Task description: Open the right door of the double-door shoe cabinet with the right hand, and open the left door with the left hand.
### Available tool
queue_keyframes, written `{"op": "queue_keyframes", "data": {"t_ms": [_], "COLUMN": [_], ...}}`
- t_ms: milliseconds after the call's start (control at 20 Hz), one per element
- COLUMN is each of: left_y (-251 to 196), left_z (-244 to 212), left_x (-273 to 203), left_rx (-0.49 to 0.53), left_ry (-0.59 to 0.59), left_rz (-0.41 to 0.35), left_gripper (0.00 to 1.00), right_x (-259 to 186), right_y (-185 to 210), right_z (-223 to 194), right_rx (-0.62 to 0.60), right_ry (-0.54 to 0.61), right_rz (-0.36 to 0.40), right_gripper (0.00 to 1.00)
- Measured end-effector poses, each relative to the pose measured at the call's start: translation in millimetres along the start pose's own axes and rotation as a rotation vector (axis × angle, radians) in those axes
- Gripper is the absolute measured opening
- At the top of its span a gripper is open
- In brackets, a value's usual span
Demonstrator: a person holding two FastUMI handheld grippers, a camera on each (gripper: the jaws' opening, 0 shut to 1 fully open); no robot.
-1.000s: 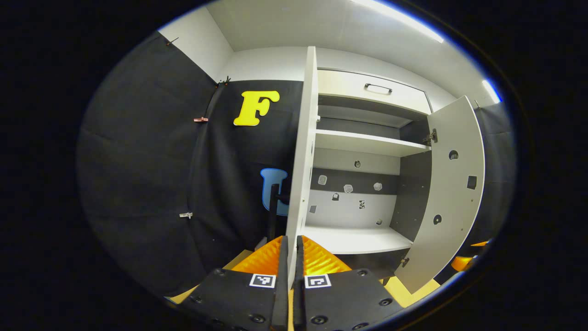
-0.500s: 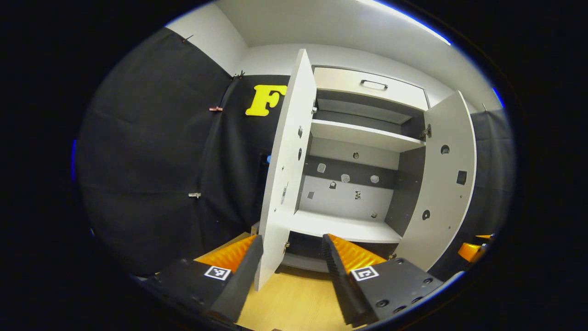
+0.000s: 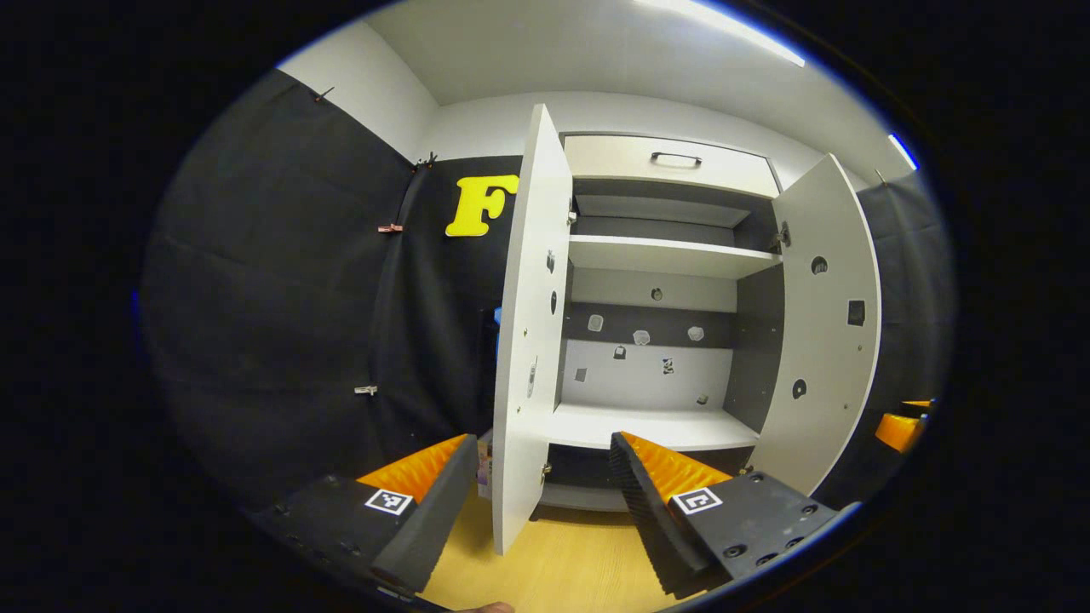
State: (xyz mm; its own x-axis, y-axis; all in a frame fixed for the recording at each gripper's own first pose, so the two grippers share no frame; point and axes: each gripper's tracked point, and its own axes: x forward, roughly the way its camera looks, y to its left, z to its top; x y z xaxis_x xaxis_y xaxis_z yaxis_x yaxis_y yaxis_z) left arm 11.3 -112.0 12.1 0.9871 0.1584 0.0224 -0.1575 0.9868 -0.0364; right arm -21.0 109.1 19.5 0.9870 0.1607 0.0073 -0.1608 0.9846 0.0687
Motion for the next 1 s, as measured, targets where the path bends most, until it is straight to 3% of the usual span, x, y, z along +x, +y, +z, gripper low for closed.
{"op": "queue_keyframes", "data": {"t_ms": [600,850,1000], "left_y": [35.9,20.0,8.1], "left_z": [-10.1,-15.0,-16.6], "left_x": [-7.4,-16.5,-24.3], "left_rx": [0.070,0.032,0.064], "left_ry": [-0.008,0.020,0.029], "left_rz": [-0.011,-0.068,-0.115], "left_gripper": [0.95,0.95,0.95], "right_x": [-5.1,-3.1,-4.5], "right_y": [18.3,28.8,32.8], "right_z": [-23.6,-21.9,-28.3], "right_rx": [-0.029,-0.024,-0.017], "right_ry": [0.041,0.030,0.037], "right_rz": [-0.037,-0.035,-0.033], "right_gripper": [0.98,0.97,0.97]}}
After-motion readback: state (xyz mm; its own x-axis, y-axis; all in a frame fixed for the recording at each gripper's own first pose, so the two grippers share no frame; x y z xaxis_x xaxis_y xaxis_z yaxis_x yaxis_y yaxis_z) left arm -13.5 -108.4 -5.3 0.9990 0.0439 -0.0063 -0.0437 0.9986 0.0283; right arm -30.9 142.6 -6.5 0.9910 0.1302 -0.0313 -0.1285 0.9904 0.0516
